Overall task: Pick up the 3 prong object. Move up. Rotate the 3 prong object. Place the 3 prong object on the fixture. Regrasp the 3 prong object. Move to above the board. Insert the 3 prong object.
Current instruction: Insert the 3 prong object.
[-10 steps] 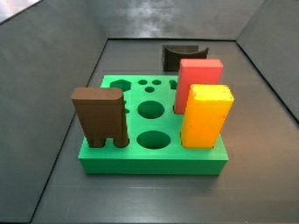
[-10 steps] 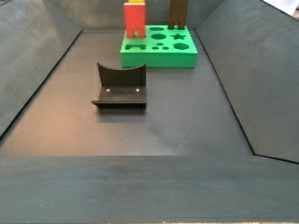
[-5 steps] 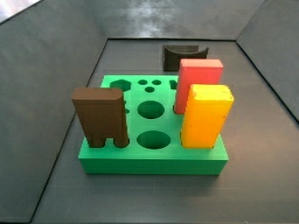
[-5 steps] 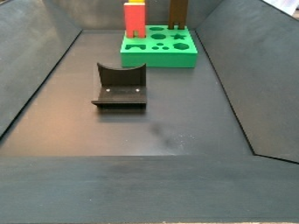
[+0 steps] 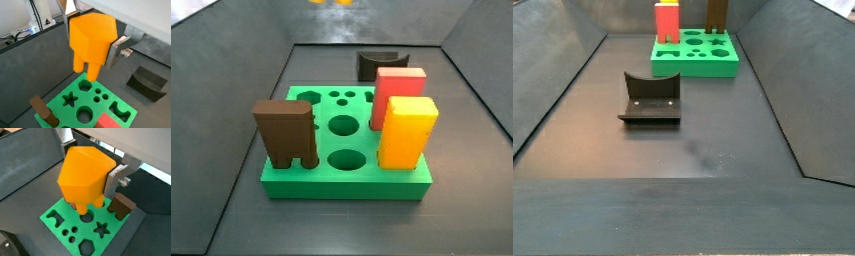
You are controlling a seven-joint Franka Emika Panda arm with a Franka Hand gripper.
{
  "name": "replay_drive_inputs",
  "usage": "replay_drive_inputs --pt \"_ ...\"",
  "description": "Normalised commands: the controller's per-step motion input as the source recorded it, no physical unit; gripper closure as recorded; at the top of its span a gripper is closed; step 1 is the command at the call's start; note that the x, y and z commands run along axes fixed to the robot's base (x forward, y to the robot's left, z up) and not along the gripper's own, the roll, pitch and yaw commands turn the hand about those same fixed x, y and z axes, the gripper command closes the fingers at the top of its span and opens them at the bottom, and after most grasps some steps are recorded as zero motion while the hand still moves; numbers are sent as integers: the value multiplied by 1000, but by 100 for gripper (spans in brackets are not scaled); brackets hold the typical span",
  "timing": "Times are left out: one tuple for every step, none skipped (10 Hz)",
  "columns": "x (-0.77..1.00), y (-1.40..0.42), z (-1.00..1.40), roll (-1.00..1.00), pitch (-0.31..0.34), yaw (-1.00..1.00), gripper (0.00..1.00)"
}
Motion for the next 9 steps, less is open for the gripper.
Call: replay_drive_inputs --pt "0 0 0 -29 0 0 100" --pt "-6 0 -26 0 -53 0 100" --pt "0 54 -357 -17 0 0 100" --pt "57 60 -543 10 43 -31 100" --pt "189 200 -643 10 61 -169 100" --pt "254 266 -686 30 93 -349 100" --pt "266 357 -749 7 100 -529 100" --pt "109 400 -797 13 81 -617 100" --pt "0 334 -774 0 51 -703 100"
